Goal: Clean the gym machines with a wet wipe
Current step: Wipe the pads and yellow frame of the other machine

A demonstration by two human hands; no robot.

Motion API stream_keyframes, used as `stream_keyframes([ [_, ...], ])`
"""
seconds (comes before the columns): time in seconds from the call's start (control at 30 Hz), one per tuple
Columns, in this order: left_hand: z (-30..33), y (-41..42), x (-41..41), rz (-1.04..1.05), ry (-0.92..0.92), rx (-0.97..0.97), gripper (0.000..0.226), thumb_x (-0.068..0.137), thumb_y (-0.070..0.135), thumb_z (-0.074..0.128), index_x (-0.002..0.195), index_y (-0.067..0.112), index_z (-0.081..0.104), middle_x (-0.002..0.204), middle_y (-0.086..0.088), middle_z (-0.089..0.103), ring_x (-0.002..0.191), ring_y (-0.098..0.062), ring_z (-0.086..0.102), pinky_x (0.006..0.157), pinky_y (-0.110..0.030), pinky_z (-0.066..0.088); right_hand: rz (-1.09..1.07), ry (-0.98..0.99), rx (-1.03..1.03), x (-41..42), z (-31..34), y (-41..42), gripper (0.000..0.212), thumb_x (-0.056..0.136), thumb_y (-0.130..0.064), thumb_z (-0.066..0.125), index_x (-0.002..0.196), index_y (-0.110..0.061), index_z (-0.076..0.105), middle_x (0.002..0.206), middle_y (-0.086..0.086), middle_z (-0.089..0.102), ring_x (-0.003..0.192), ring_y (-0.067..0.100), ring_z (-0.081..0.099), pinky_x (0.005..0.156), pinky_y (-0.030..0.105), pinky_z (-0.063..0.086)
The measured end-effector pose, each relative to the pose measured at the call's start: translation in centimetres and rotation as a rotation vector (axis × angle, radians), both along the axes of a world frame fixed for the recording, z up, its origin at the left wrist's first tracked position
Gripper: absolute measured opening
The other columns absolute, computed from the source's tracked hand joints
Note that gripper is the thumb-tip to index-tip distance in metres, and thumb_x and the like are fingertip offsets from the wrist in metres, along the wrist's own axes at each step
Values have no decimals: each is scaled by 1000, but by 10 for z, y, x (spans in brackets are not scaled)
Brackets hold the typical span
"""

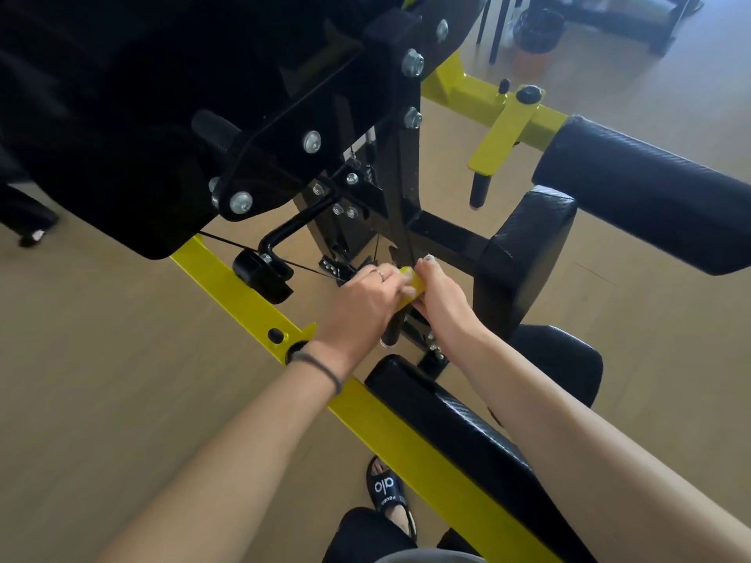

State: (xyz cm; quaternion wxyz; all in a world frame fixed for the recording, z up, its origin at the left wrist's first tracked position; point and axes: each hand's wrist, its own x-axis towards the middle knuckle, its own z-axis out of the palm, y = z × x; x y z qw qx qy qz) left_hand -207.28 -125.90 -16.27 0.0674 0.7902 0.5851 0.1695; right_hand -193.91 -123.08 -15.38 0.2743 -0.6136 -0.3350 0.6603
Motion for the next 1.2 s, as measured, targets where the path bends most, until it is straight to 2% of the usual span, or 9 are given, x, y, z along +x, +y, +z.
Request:
stream_keyframes([
  [0.17, 3, -48, -45, 30, 41, -2, 24, 102, 27, 54, 112, 12, 71, 111, -1, 69, 102, -14, 63, 80, -30, 60, 110, -95, 23, -1, 2, 0, 36, 108, -51, 24, 115, -24, 46, 104, 3, 52, 108, 20, 52, 94, 35, 36],
  [0.33, -3, -18, -10, 32, 60, 40, 15, 100, 22, 59, 104, 12, 69, 103, 0, 68, 93, -17, 62, 74, -28, 57, 119, -115, 55, -2, 5, 0, 40, 110, -42, 23, 116, -17, 54, 105, 3, 57, 95, 14, 52, 87, 31, 31],
  [0.43, -4, -9, 13, 6, 38, 42, 8, 89, 9, 73, 95, 10, 68, 98, -3, 68, 89, -21, 63, 69, -31, 56, 93, -80, 8, 1, 5, 0, 37, 109, -45, 26, 115, -21, 54, 100, -1, 57, 99, 14, 52, 90, 31, 33],
  [0.57, -4, -34, -13, 52, 9, 2, 18, 102, 31, 56, 106, 15, 65, 107, 3, 62, 95, -14, 58, 71, -25, 55, -7, -24, -93, 3, 2, 2, 40, 103, -51, 38, 97, -17, 58, 119, 16, 67, 114, 29, 64, 107, 43, 46],
  [0.73, 4, -56, -29, 74, 48, -32, 12, 99, 25, 63, 101, 14, 65, 100, 0, 61, 90, -16, 57, 67, -29, 55, -61, 43, -117, 5, -9, -5, 50, 102, -52, 39, 136, -17, 51, 129, 7, 61, 119, 23, 59, 102, 37, 48],
  [0.83, 11, -53, -19, 57, 84, -67, 7, 95, 21, 66, 98, 15, 64, 97, 0, 61, 87, -17, 58, 67, -30, 56, -54, 3, -97, 11, -15, -11, 55, 95, -59, 34, 132, -23, 54, 129, 5, 64, 115, 23, 60, 104, 42, 47],
  [0.9, 17, -49, -7, 92, -6, -109, 11, 96, 24, 65, 91, 16, 61, 94, 1, 61, 83, -18, 58, 66, -30, 53, -79, 13, -96, 19, -11, -13, 49, 101, -54, 34, 133, -23, 54, 128, 3, 64, 116, 23, 61, 101, 39, 49],
  [1.07, 13, -54, 36, 483, -604, -368, 14, 95, 31, 68, 87, 21, 62, 86, 10, 66, 80, -5, 63, 62, -10, 49, -122, 89, -139, 40, -14, -7, 47, 109, -42, 33, 143, -15, 50, 135, 10, 59, 124, 27, 58, 91, 34, 49],
  [1.2, 8, -47, 42, 651, -662, -404, 12, 96, 28, 66, 90, 18, 64, 86, 8, 66, 79, -5, 60, 59, -11, 46, -96, 74, -161, 47, -14, -8, 46, 108, -42, 35, 141, -15, 52, 137, 18, 60, 125, 32, 60, 105, 42, 50],
])
